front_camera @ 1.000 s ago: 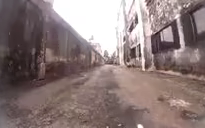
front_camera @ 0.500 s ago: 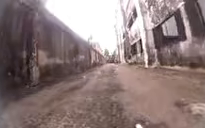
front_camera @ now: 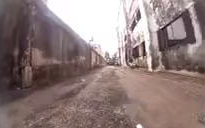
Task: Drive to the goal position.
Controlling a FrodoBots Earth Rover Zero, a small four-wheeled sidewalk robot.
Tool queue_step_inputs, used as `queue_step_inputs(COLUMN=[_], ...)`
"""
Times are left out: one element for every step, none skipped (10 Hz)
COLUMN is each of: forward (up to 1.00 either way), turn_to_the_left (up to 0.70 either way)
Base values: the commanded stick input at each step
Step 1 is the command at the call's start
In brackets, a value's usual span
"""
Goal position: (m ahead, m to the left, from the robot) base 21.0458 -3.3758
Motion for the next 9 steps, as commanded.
queue_step_inputs(forward=[0.85, 0.85, 0.85, 0.85, 0.85, 0.85, 0.85, 0.85, 0.85], turn_to_the_left=[0.0, 0.0, 0.0, 0.0, 0.0, 0.0, 0.0, 0.0, 0.0])
